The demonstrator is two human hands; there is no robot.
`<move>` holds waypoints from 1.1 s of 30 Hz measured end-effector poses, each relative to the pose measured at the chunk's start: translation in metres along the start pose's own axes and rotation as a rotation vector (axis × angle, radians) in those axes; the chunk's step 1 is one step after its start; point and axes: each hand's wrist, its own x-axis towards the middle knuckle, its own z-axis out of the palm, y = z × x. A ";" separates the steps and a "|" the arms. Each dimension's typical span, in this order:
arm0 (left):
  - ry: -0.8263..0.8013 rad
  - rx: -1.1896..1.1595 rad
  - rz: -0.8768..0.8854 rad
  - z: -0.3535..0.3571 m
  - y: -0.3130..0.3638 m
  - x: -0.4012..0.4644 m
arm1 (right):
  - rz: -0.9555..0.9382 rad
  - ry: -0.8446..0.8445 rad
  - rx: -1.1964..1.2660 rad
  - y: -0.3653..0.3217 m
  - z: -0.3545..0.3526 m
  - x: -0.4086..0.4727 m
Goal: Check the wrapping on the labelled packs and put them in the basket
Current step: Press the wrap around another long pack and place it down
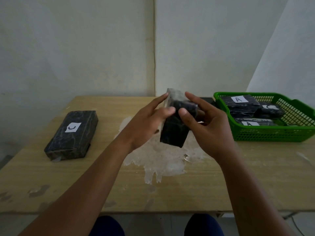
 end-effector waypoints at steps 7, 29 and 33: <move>-0.042 0.108 0.226 -0.003 -0.011 -0.003 | -0.112 -0.075 -0.117 -0.004 -0.010 -0.002; 0.148 -0.059 0.024 0.009 0.013 0.004 | 0.122 -0.077 0.122 -0.007 0.008 0.001; 0.067 -0.086 0.007 0.008 0.018 0.002 | 0.248 -0.017 0.237 -0.016 0.005 0.009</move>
